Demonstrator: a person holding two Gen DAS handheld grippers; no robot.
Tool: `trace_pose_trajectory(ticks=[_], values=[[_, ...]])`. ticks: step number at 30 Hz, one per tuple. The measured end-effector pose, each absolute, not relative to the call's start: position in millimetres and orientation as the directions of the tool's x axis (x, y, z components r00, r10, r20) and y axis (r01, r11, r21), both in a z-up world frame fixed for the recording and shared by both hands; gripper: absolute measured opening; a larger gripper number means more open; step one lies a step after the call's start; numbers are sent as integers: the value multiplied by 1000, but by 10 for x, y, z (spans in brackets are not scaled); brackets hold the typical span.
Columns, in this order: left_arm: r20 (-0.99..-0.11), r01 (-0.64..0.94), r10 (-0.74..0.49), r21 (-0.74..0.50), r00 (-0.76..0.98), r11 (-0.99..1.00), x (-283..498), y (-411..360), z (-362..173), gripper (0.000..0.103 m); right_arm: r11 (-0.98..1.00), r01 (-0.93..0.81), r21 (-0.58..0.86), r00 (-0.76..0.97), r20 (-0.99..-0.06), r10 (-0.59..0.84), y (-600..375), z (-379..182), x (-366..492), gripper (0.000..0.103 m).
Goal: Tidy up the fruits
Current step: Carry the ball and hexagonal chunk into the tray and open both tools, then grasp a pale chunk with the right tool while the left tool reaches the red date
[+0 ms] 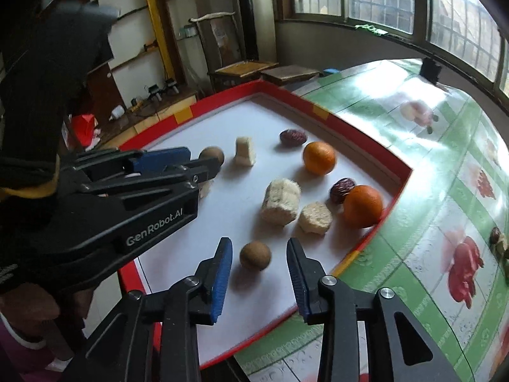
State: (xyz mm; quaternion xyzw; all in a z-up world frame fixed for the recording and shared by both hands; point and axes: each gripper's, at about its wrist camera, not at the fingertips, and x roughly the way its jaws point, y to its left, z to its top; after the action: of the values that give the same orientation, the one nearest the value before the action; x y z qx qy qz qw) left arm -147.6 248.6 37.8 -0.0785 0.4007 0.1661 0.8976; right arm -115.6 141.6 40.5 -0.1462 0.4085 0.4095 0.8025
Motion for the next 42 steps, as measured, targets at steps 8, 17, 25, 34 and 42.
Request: trace_pose_trajectory(ticks=[8, 17, 25, 34, 42], values=[[-709, -335, 232, -6, 666, 942, -1438, 2224, 537, 68, 685, -719, 113, 401, -739, 542, 1005, 611, -1100, 38], [-711, -214, 144, -10, 689, 977, -1222, 1661, 617, 68, 778, -616, 121, 473, -733, 489, 418, 658, -962, 39], [-730, -113, 65, -16, 680, 993, -968, 1152, 598, 68, 849, -514, 123, 520, -743, 422, -155, 607, -851, 39], [-766, -24, -1, -22, 643, 999, -661, 702, 500, 68, 898, -420, 134, 548, -751, 369, -721, 519, -690, 40], [-801, 35, -62, -50, 595, 998, -330, 384, 402, 68, 931, -342, 126, 560, -769, 309, -1159, 371, -360, 40]])
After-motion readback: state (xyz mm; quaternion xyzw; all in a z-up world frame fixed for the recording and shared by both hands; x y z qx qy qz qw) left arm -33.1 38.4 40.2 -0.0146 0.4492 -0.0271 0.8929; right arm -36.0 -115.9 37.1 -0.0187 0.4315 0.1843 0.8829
